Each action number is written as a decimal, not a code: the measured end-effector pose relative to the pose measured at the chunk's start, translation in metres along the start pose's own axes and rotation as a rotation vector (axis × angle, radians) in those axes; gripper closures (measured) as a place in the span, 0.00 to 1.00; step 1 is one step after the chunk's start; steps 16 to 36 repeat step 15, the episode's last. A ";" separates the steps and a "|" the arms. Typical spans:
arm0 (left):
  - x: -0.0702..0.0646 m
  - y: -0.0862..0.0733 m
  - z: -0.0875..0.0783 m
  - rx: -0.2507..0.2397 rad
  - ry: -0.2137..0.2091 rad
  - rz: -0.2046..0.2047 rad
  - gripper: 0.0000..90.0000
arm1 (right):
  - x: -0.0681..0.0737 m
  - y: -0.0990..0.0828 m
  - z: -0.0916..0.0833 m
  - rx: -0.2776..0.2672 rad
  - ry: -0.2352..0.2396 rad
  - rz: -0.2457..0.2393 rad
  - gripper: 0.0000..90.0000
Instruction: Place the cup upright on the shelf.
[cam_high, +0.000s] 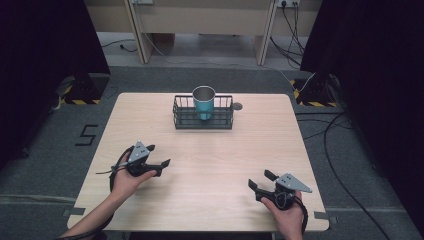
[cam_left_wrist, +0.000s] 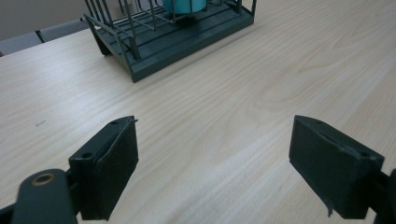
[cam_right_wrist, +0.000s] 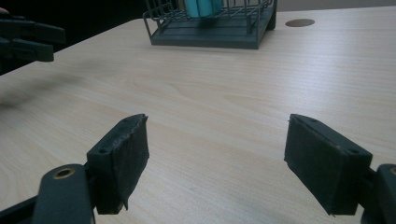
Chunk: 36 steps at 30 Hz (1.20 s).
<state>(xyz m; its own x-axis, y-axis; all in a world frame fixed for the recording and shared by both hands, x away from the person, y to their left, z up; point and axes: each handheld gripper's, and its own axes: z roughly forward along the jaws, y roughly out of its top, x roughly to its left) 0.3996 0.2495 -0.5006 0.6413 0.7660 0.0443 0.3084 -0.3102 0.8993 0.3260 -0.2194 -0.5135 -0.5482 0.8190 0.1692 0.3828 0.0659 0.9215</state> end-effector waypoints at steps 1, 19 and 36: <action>0.000 0.000 0.000 0.000 0.000 0.000 0.17 | 0.000 0.000 0.000 0.001 0.001 0.002 0.25; -0.003 -0.013 -0.010 -0.042 0.008 -0.009 0.18 | 0.001 0.000 0.000 0.002 0.005 -0.015 0.24; -0.003 -0.013 -0.010 -0.042 0.008 -0.009 0.18 | 0.001 0.000 0.000 0.002 0.005 -0.015 0.24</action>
